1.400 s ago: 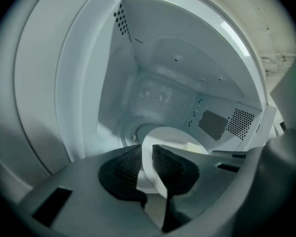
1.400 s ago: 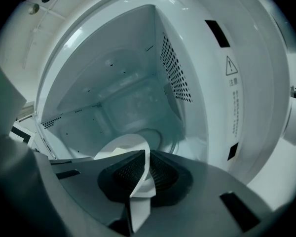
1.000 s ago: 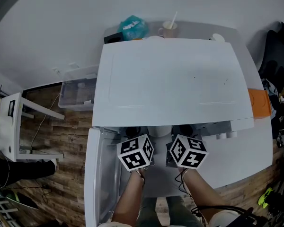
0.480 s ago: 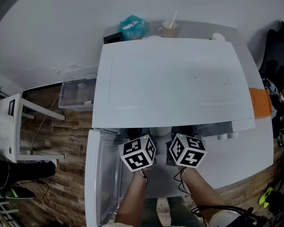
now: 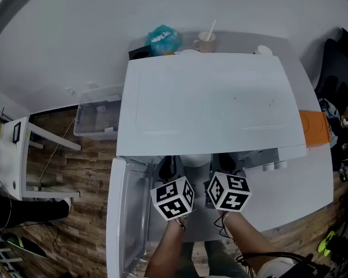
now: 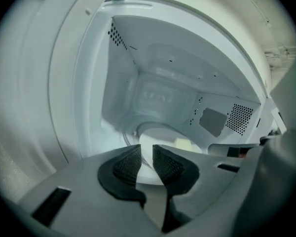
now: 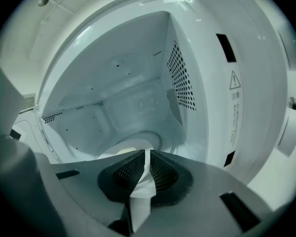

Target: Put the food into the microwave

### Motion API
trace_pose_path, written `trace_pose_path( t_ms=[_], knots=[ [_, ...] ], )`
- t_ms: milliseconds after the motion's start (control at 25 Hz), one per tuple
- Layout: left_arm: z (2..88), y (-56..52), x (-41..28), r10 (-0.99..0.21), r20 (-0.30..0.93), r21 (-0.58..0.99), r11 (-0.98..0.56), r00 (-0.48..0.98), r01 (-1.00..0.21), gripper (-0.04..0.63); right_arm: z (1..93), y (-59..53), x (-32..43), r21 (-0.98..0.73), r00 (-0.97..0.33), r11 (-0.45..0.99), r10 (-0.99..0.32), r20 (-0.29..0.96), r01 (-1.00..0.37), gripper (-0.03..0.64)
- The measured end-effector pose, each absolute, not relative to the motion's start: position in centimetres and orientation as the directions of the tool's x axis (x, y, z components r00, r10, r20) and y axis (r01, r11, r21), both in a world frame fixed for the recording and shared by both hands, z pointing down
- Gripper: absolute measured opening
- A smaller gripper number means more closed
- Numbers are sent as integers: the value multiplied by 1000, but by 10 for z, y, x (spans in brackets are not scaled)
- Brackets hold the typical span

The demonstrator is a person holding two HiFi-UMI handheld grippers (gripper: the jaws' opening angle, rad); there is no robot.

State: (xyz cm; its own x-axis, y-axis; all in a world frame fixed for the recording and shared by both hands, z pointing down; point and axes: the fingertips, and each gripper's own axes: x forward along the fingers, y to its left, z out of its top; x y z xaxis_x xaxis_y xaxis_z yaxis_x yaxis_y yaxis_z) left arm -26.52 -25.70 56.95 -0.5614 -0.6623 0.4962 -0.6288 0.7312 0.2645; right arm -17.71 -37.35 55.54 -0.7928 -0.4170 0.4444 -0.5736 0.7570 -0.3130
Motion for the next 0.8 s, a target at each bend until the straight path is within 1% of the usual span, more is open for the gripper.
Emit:
trace_pose_path(
  t_ms=[320,720,800],
  knots=[
    [556,-246,-235,-688,497,273,702,-528,-658,66,542,-355,-157,-291,-810,792,-386,441,-537,40],
    [527,-228,-185,-718,502,262,658,-482,-706,5,507,-323,-124,-262,-834,833,-354,423,-487,25],
    [520,-224,-176,-727,498,262,646,-472,-717,5,501,-316,-117,-260,-837,837,-351,420,-481,21]
  ],
)
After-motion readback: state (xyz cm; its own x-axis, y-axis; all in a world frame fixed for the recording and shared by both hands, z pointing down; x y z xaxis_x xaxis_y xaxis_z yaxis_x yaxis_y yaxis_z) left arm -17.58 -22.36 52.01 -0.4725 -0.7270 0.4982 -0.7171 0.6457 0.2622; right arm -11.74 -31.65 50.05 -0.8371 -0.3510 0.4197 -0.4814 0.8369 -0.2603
